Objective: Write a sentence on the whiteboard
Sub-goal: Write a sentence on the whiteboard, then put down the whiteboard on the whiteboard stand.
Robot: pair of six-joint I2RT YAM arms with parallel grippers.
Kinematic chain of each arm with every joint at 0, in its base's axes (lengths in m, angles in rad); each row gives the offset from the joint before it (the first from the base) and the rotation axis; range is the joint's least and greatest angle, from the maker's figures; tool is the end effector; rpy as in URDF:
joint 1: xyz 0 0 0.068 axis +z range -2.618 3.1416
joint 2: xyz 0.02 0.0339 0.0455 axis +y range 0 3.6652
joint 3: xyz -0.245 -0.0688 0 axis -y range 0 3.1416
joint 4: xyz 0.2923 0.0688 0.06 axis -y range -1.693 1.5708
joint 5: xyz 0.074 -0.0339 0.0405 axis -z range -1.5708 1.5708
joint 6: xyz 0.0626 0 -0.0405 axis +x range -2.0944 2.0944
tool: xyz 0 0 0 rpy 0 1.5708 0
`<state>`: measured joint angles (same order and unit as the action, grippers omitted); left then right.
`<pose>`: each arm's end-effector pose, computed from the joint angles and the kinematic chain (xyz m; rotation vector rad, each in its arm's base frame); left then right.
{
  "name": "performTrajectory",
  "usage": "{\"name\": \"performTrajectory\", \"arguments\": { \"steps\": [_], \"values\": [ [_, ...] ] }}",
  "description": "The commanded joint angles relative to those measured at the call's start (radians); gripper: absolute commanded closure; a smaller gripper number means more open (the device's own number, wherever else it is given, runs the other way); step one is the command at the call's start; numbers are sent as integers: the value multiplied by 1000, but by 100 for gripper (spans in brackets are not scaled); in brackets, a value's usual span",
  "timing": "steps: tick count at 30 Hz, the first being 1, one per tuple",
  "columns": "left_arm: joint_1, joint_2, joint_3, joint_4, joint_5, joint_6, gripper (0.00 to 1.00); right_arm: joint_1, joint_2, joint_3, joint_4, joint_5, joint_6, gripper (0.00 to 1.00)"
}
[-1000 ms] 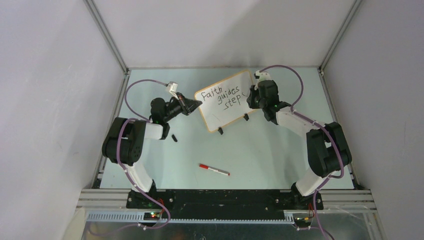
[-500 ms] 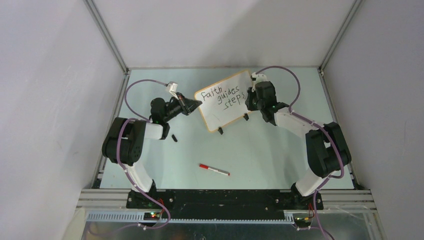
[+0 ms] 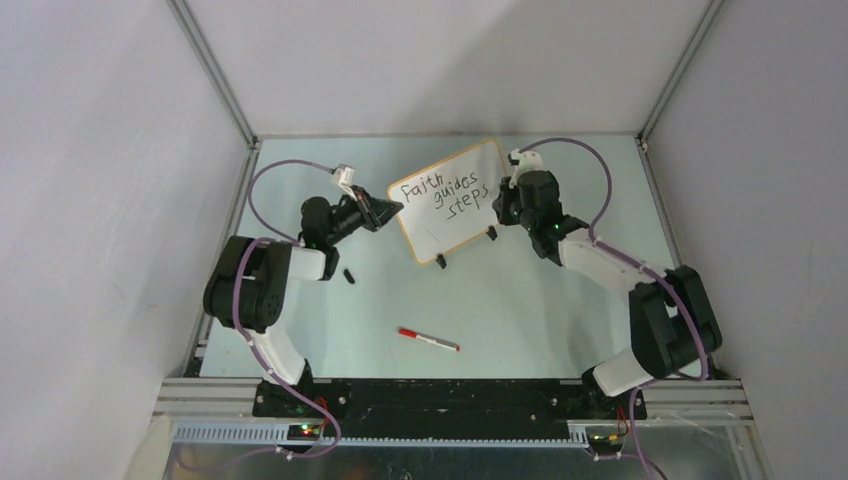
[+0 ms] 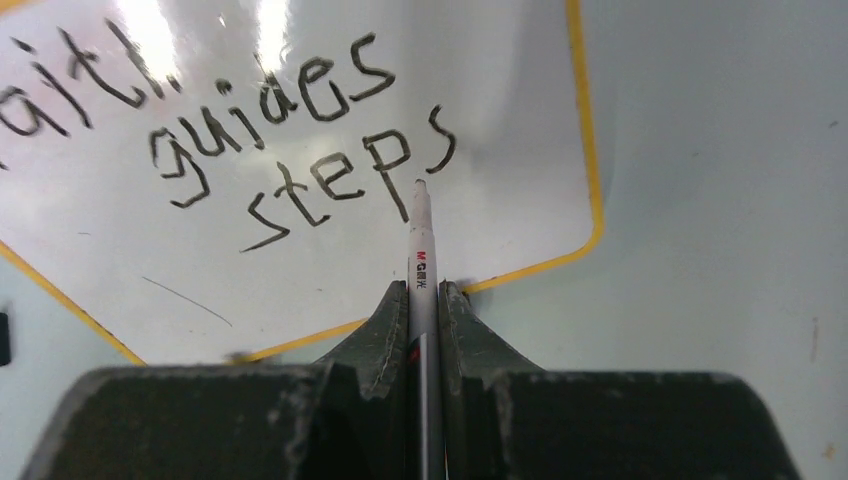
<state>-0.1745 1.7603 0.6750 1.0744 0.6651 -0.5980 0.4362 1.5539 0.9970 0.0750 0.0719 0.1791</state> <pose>0.3664 -0.1038 0.1222 0.1988 1.6848 -1.1118 0.3795 0.1719 0.1917 -0.2201 2.0538 0.3079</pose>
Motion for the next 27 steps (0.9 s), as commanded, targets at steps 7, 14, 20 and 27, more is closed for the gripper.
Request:
{"name": "performTrajectory", "arguments": {
  "steps": [7, 14, 20, 27],
  "values": [
    [3, -135, -98, -24, -105, 118, 50, 7, -221, -207, 309, 108, -6, 100],
    [-25, -465, -143, -461, -335, 148, 34, 6, -256, -264, 395, 118, -1, 100],
    [-181, -723, -52, -1148, -1004, 73, 11, 0, -282, -288, 410, 113, 12, 100],
    [-192, -726, 35, -1525, -1228, -183, 1, -12, -326, -325, 433, 107, 24, 100]
  ]
}}
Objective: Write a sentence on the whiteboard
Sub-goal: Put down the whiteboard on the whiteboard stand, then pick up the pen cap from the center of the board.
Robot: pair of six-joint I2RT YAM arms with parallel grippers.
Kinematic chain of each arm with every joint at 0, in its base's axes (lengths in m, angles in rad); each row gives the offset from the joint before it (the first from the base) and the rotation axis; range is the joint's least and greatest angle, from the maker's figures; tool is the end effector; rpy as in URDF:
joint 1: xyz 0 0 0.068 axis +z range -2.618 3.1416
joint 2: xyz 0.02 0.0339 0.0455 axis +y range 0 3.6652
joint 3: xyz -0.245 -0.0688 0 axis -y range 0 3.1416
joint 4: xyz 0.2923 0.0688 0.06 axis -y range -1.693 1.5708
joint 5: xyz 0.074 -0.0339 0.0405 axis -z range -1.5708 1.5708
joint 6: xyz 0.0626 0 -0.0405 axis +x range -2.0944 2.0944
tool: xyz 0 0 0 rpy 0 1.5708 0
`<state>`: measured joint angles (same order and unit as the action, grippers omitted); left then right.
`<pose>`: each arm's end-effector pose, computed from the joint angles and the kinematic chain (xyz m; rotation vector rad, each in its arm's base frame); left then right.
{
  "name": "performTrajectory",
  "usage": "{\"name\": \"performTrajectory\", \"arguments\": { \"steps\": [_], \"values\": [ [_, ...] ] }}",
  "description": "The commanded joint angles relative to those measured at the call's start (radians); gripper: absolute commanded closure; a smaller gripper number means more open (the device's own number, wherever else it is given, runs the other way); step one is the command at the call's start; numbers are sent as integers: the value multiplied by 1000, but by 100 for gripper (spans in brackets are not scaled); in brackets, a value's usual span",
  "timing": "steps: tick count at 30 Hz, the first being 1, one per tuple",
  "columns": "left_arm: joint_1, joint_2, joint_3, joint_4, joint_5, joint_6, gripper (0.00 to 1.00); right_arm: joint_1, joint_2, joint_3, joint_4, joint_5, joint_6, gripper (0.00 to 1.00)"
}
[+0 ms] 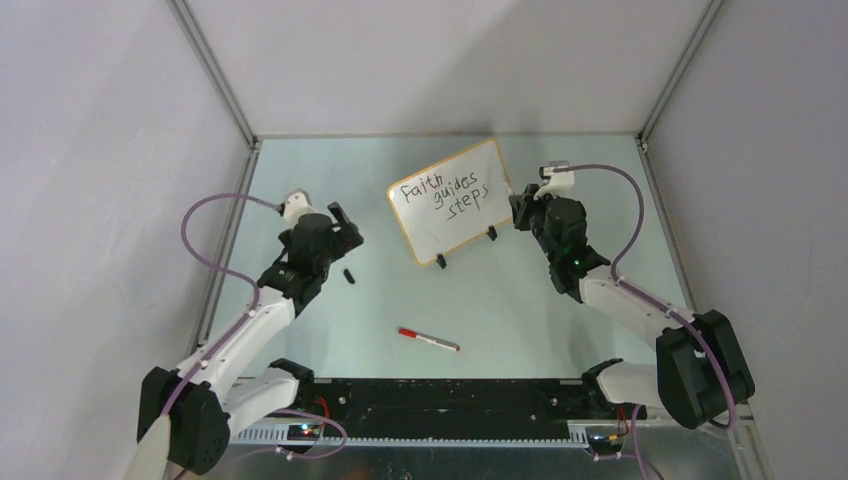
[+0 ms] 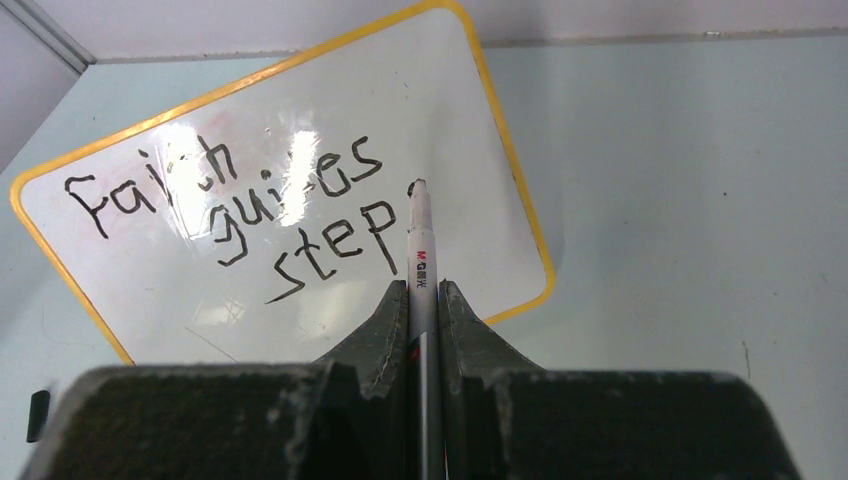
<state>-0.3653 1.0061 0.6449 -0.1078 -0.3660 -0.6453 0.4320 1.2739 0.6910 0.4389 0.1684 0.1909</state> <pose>0.2898 -0.0868 0.2134 -0.5053 1.9526 -0.2714 0.3310 0.1411 0.2175 -0.0820 1.7211 0.3177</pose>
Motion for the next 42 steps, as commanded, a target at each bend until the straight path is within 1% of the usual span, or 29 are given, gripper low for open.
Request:
{"name": "performTrajectory", "arguments": {
  "steps": [1, 2, 3, 4, 5, 6, 8, 11, 13, 16, 18, 21, 28, 30, 31, 33, 37, 42],
  "values": [
    [0, 37, 77, -372, -202, -167, 0, -10, -55, -21, 70, 11, 12, 100],
    [0, 58, 104, -442, -212, -185, 0, -13, -60, -28, 71, 12, 13, 100],
    [-1, 67, 119, -485, -247, -238, 2, -14, -70, -31, 71, 12, 14, 100],
    [0, 91, 150, -572, -269, -272, 6, -15, -74, -36, 72, 12, 15, 100],
    [0, 104, 169, -615, -299, -326, 12, -17, -83, -40, 75, 12, 15, 100],
    [0, 134, 204, -685, -309, -340, 13, -18, -88, -47, 77, 12, 17, 100],
    [0, 187, 255, -758, -323, -370, 16, -20, -98, -54, 80, 7, 20, 100],
    [-1, 277, 297, -797, -308, -377, 20, -24, -97, -56, 82, -2, 21, 100],
    [-1, 319, 317, -794, -282, -384, 22, -26, -93, -56, 84, -8, 22, 100],
    [2, 356, 329, -765, -244, -395, 30, -30, -89, -56, 84, -16, 27, 100],
    [4, 378, 330, -721, -210, -378, 31, -36, -90, -56, 79, -21, 30, 100],
    [6, 403, 329, -641, -172, -347, 31, -43, -93, -56, 73, -28, 30, 100],
    [23, 427, 263, -473, -67, -263, 31, -57, -94, -63, 76, -49, 40, 100],
    [35, 443, 246, -425, -27, -236, 38, -60, -94, -66, 80, -60, 44, 100],
    [38, 449, 241, -402, -11, -229, 43, -61, -94, -66, 81, -69, 44, 100],
    [47, 465, 240, -390, -9, -225, 47, -61, -92, -67, 83, -75, 45, 100],
    [59, 486, 240, -400, -18, -232, 47, -62, -90, -67, 84, -80, 46, 100],
    [69, 540, 254, -405, 14, -220, 48, -64, -90, -67, 82, -82, 47, 100]
  ]
}}
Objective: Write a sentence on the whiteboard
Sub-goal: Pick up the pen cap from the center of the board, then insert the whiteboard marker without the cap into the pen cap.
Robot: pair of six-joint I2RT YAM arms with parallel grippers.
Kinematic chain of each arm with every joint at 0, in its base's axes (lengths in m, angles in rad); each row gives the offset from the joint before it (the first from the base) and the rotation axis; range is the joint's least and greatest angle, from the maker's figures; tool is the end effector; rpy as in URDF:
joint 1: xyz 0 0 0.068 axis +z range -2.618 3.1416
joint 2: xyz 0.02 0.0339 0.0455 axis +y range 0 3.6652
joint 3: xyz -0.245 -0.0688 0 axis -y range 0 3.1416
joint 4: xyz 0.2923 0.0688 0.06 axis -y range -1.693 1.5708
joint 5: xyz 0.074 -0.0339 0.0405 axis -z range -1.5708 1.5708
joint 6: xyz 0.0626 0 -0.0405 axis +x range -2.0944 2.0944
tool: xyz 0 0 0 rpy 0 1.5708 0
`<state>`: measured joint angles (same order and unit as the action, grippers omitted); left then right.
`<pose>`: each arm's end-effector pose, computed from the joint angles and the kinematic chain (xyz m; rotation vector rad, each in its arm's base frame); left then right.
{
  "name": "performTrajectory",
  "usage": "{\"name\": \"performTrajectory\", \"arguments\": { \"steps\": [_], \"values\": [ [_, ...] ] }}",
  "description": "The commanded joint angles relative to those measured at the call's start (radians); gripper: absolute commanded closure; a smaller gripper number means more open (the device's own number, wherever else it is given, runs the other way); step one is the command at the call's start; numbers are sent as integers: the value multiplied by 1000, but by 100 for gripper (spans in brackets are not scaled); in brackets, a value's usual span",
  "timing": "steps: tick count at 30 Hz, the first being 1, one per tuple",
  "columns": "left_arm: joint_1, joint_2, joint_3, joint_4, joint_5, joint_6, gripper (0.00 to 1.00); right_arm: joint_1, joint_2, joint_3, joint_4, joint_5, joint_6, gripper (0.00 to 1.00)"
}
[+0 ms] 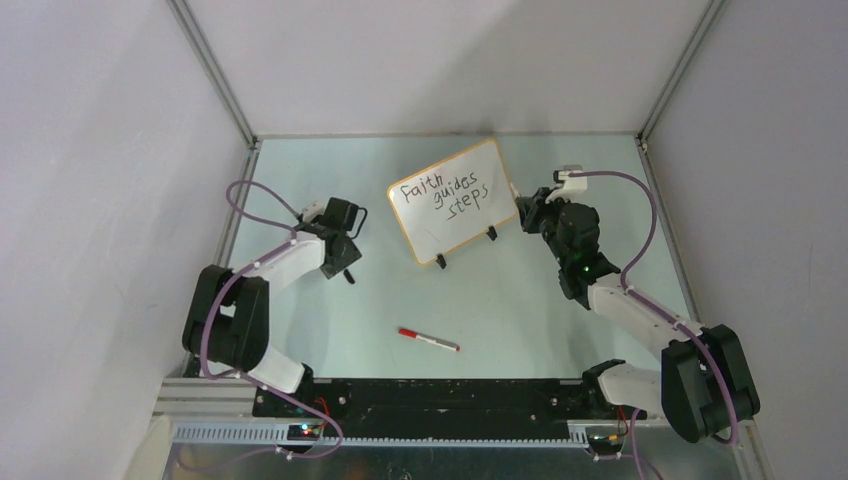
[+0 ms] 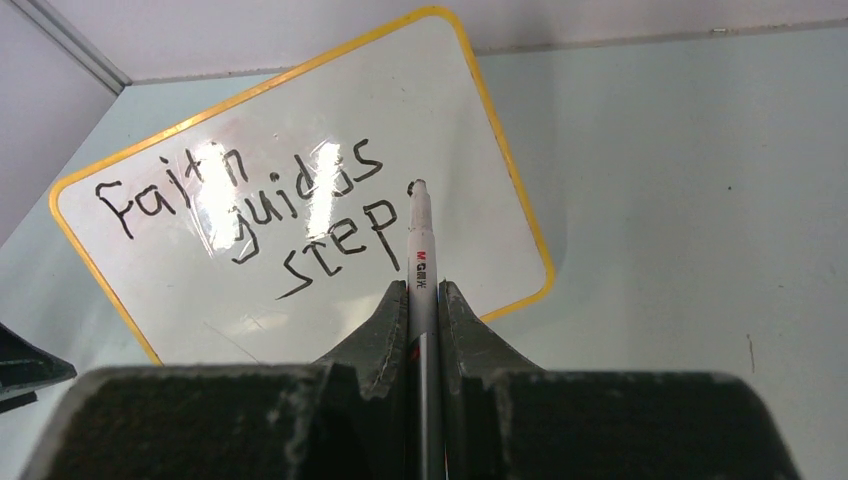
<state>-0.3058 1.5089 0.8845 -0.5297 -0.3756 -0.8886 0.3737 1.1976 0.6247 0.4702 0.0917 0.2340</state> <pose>0.3222 -0.0776 0.1149 -0.8435 2.4502 0.0991 0.3228 0.1204 0.2196 -0.0480 1.6866 0.3813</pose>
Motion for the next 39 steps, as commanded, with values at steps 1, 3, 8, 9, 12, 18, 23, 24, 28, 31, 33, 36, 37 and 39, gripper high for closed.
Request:
{"name": "performTrajectory", "arguments": {
  "steps": [1, 3, 8, 9, 12, 18, 23, 24, 28, 31, 33, 36, 37, 39],
  "values": [
    [10, 46, 22, 10, 21, 19, 49, -6, -15, 0, 49, -6, 4, 100],
    [11, 68, 30, -5, 19, 12, 52, -7, -13, -1, 50, -7, 4, 100],
    [24, 81, 25, -17, 21, -6, 54, -8, -13, 0, 49, -7, 5, 100],
    [26, 84, 24, -18, 22, -10, 54, -9, -12, 0, 50, -7, 5, 100],
    [35, 90, 16, -12, 40, -10, 56, -9, -13, 0, 49, -10, 7, 100],
    [48, 86, -23, 43, 100, -23, 70, -9, -13, 0, 47, -8, 7, 100],
    [52, 68, -39, 45, 112, -34, 77, -9, -18, 0, 43, -10, 8, 100],
    [52, 52, -45, 44, 112, -38, 79, -9, -21, 0, 40, -11, 8, 100],
    [52, -21, -56, 36, 123, -41, 84, -10, -40, 0, 28, -33, -1, 100],
    [52, -76, -55, 24, 141, -58, 86, -6, -82, -18, 48, -121, -14, 100],
    [54, -119, -57, 27, 173, -96, 93, -3, -108, -39, 83, -191, -16, 100],
    [53, -176, -53, 56, 244, -154, 97, 42, -132, -50, 118, -252, -21, 100],
    [54, -185, -46, 61, 275, -179, 99, 78, -142, -51, 121, -248, -33, 100],
    [53, -204, -29, 64, 312, -213, 100, 138, -155, -51, 125, -227, -71, 100]
  ]
}}
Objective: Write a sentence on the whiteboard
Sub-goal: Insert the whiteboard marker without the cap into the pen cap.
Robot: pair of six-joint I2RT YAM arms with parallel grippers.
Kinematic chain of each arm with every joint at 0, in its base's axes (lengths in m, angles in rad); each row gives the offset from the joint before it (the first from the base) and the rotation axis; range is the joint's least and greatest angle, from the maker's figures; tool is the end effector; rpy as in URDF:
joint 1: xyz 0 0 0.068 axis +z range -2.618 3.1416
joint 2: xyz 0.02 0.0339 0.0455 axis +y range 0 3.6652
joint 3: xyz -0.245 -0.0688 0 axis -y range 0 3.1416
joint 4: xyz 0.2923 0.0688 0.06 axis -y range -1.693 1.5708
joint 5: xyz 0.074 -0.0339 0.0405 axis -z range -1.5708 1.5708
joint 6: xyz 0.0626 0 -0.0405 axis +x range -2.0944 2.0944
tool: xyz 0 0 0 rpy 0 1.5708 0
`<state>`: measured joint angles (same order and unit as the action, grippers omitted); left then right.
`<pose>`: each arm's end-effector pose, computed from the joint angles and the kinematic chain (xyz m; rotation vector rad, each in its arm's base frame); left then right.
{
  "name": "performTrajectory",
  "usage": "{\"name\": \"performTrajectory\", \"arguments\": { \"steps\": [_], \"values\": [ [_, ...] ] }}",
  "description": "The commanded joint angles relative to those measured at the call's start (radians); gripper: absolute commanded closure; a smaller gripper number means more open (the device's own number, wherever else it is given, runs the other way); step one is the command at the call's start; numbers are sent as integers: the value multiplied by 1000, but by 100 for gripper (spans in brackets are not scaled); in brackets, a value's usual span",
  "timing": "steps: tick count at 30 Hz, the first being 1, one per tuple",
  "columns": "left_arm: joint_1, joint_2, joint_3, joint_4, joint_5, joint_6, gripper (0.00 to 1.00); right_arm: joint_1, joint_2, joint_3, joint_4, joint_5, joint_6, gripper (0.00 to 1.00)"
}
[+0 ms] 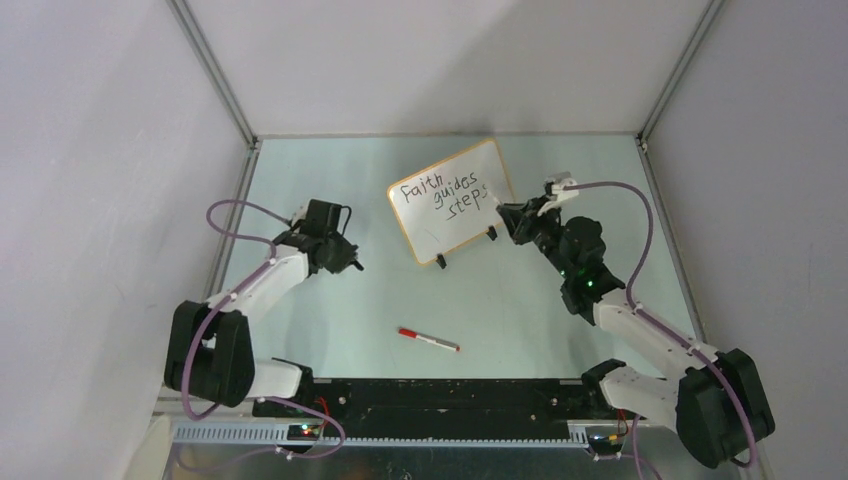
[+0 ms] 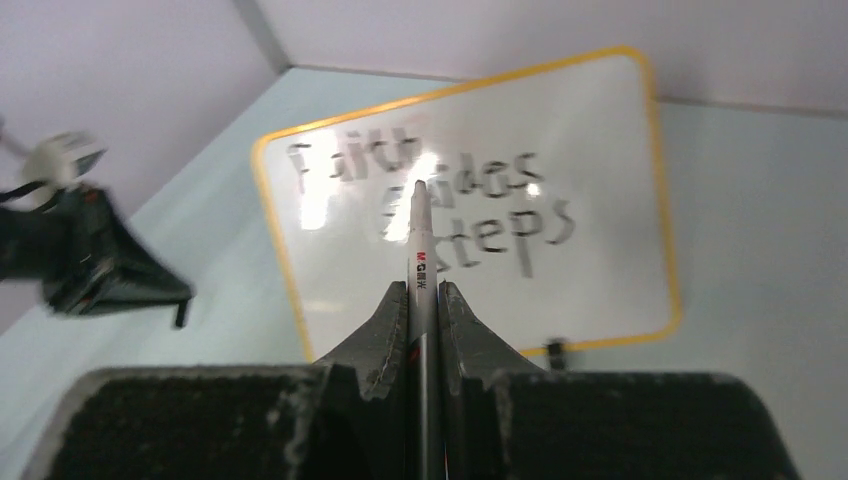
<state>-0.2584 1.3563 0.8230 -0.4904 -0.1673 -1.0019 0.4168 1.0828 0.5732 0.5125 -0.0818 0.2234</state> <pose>0.3127 -0.0719 0.1400 -0.9985 2.3931 -0.2530 0.2960 0.1366 0.2401 -0.2191 1.5810 0.5652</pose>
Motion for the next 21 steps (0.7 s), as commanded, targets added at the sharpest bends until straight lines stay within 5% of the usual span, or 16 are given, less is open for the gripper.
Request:
{"name": "performTrajectory", "arguments": {
  "steps": [1, 11, 21],
  "values": [
    [7, -60, 40, 27, 115, -112, 100, 114, -46, 1, 87, -46, -83, 100],
    [7, -229, -23, 208, 208, -395, 100, 333, -14, 2, 162, -108, -218, 100],
    [7, -331, -3, 175, 158, -431, 100, 417, 93, 71, 126, -182, -317, 100]
  ]
}}
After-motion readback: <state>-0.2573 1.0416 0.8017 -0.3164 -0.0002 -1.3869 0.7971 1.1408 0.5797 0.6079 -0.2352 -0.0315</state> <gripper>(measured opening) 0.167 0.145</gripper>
